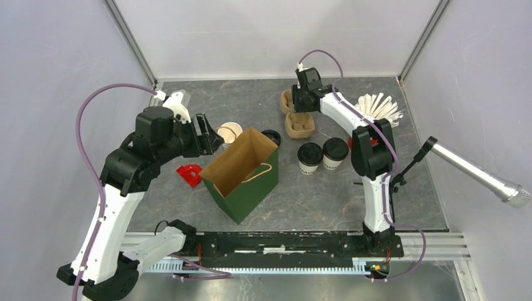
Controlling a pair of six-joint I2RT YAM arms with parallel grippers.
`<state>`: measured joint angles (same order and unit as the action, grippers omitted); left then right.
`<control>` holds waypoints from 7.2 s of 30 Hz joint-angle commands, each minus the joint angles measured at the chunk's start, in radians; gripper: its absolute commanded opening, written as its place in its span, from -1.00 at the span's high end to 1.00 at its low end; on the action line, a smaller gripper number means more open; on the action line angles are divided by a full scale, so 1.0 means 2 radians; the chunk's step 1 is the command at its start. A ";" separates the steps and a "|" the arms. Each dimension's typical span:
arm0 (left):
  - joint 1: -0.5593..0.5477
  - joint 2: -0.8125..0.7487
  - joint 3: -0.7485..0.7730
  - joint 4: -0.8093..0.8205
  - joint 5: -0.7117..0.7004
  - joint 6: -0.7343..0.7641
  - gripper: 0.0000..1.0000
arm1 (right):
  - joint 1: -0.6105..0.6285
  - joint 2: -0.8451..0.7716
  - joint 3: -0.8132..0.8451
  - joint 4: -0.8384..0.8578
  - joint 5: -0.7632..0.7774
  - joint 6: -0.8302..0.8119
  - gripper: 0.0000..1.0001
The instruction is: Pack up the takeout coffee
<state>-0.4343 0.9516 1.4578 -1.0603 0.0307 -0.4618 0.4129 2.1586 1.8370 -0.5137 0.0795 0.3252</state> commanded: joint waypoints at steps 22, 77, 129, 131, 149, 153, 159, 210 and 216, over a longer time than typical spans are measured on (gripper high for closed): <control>-0.001 0.004 0.003 0.020 0.002 0.027 -0.53 | 0.007 -0.084 -0.047 0.085 0.052 -0.127 0.20; -0.001 0.006 -0.004 0.026 -0.002 0.027 -0.54 | 0.025 -0.018 -0.012 0.035 0.030 -0.128 -0.17; -0.001 0.003 -0.009 0.024 -0.008 0.027 -0.54 | 0.020 -0.055 0.020 0.045 0.014 -0.101 0.16; 0.000 0.004 -0.006 0.017 -0.009 0.024 -0.54 | 0.019 -0.064 0.021 0.044 0.015 -0.105 0.16; 0.000 0.016 0.073 -0.155 -0.036 -0.080 -0.54 | 0.037 -0.260 -0.042 0.123 -0.092 -0.155 0.16; 0.000 0.024 0.086 -0.221 -0.019 -0.122 -0.54 | 0.072 -0.301 -0.063 0.139 -0.136 -0.198 0.13; -0.001 0.018 0.086 -0.236 0.001 -0.128 -0.50 | 0.143 -0.351 -0.094 0.169 -0.171 -0.241 0.11; 0.000 0.029 0.048 -0.197 -0.125 -0.015 0.55 | 0.193 -0.452 -0.263 0.135 0.031 -0.114 -0.08; 0.000 0.028 0.065 -0.193 -0.123 -0.018 0.38 | 0.142 -0.413 -0.263 0.101 0.032 -0.099 -0.32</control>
<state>-0.4339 1.0164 1.5425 -1.4414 -0.1860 -0.5354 0.7662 1.2827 1.2949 -0.2615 0.0998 0.0750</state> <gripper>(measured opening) 0.255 0.621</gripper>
